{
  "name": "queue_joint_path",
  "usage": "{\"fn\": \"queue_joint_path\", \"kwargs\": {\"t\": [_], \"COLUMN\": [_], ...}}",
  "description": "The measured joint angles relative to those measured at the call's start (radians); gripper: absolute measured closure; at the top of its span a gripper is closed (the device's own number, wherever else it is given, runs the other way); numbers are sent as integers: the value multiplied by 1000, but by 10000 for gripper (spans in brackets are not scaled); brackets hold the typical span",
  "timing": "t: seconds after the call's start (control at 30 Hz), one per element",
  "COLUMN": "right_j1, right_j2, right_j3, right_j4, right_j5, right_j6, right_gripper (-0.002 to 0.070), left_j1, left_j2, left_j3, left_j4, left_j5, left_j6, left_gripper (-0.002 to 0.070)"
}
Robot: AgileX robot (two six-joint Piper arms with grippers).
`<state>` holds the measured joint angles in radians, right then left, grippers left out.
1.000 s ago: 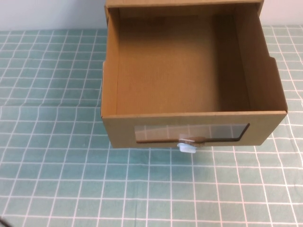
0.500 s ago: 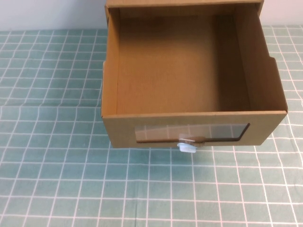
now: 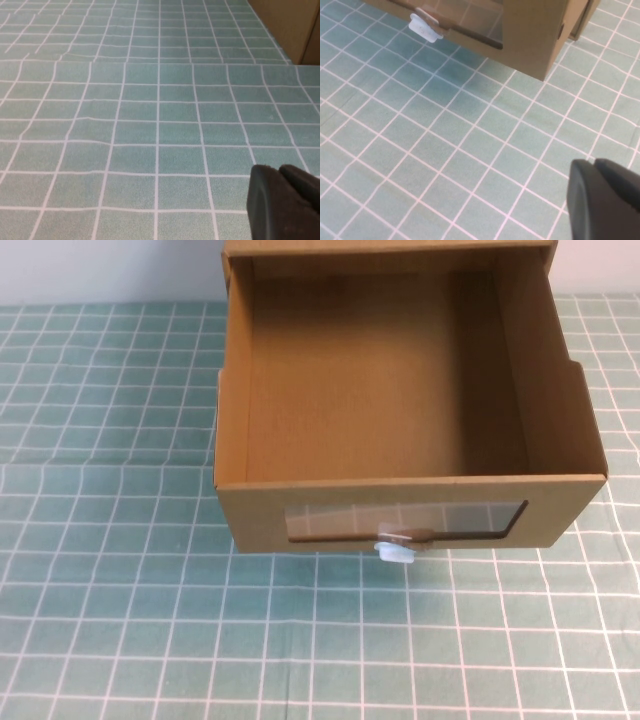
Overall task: Open the shoe box
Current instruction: 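Pull the top drawer of the cardboard box fully open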
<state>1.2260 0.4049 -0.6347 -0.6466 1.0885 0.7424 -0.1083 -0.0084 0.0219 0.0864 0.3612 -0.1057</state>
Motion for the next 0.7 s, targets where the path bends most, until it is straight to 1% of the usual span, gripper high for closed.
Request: {"fn": "queue_joint_path", "kwargs": {"t": [0.63,0.7], "right_j1": [0,-19], "right_j2": [-3,-18], "right_j3": [0,0], "right_j4": [0,9], "right_j5": [0,-2], "right_j6": [0,0], "right_gripper": [689,689], "left_j1": [0,0], "left_j2": [0,0], "left_j3": [0,0], "left_j4": [0,0], "left_j5": [0,0], "left_j6": [0,0], "left_gripper": [680,680]}}
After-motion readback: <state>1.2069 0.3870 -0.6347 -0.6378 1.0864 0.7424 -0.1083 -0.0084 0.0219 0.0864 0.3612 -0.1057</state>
